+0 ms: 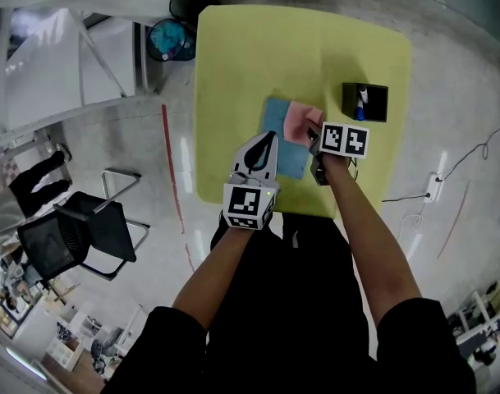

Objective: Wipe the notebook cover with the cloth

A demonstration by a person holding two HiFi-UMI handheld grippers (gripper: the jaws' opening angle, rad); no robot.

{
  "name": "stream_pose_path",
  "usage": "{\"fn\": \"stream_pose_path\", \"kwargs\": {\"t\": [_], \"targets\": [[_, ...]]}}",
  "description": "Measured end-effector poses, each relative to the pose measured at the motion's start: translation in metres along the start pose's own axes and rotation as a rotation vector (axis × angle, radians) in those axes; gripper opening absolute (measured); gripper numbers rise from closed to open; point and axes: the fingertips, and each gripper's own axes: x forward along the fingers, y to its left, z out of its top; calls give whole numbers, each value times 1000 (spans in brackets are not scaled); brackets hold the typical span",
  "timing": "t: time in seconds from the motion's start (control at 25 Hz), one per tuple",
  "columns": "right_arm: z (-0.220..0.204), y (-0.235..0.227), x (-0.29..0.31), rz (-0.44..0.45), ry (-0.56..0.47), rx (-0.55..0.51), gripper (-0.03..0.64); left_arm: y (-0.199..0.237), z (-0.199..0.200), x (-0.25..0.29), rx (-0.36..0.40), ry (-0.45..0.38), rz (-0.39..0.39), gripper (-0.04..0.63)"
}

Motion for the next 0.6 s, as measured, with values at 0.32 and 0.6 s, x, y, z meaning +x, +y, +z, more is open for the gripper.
{"fn": "stream_pose_path", "kwargs": {"t": [0.32,0.6], "targets": [[0,-7,-6,-5,-10,3,37,-12,3,0,80,10,-29,8],[0,-16,-10,-29,-20,11,37,-5,0,-6,74,15,-21,8]]}}
